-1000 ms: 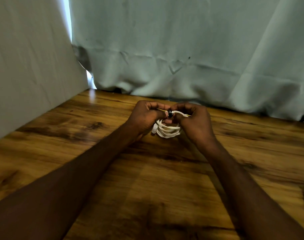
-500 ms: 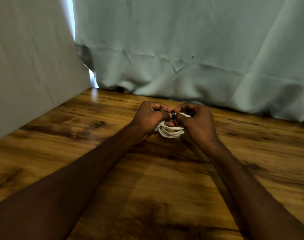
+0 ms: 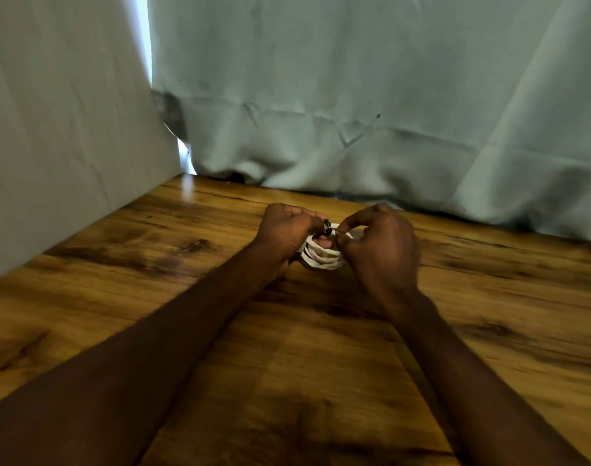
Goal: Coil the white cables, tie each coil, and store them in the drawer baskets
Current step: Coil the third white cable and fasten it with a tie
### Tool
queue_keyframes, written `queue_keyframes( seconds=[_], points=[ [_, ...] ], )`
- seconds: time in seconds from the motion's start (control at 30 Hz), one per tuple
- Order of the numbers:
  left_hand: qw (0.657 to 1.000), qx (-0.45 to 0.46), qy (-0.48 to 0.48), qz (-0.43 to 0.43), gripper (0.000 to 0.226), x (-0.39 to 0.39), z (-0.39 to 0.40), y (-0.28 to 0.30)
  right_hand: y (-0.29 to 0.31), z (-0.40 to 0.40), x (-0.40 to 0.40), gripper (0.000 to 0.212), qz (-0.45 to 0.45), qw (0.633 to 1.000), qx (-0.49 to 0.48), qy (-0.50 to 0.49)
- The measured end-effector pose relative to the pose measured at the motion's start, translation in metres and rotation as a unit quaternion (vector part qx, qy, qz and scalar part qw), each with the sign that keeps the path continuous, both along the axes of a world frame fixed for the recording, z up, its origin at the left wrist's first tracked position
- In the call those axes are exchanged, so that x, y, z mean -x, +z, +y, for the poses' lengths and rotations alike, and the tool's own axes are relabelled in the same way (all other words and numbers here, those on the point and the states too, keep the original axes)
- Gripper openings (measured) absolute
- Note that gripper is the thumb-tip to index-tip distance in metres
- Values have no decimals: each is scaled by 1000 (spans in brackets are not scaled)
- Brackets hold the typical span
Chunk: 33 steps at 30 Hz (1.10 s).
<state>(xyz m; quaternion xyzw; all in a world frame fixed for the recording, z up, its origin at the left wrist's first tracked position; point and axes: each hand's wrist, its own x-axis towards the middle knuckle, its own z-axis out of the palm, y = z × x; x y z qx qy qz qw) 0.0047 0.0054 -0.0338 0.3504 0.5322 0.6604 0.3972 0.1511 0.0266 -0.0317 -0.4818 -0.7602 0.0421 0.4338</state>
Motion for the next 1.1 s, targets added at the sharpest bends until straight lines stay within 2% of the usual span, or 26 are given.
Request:
queue_keyframes(
  seconds=[0.1, 0.3, 0.43, 0.7, 0.83, 1.1],
  points=[
    [1000, 9, 6, -7, 16, -2, 0, 1, -4, -2, 3, 21, 32, 999, 33, -15],
    [999, 27, 6, -22, 14, -3, 0, 2, -3, -6, 6, 27, -65, 997, 4, -32],
    [999, 38, -5, -27, 17, -2, -1, 4, -1, -9, 5, 27, -97, 994, -20, -35],
    [997, 59, -8, -56, 27, -4, -8, 8, -4, -10, 12, 24, -71, 996, -16, -50],
    [995, 67, -5, -72, 56, -4, -10, 8, -4, -10, 12, 23, -57, 998, -2, -39],
    [996, 59, 5, -69, 45, -4, -11, 9, -1, -14, 11, 28, -68, 997, 5, -37]
  ],
)
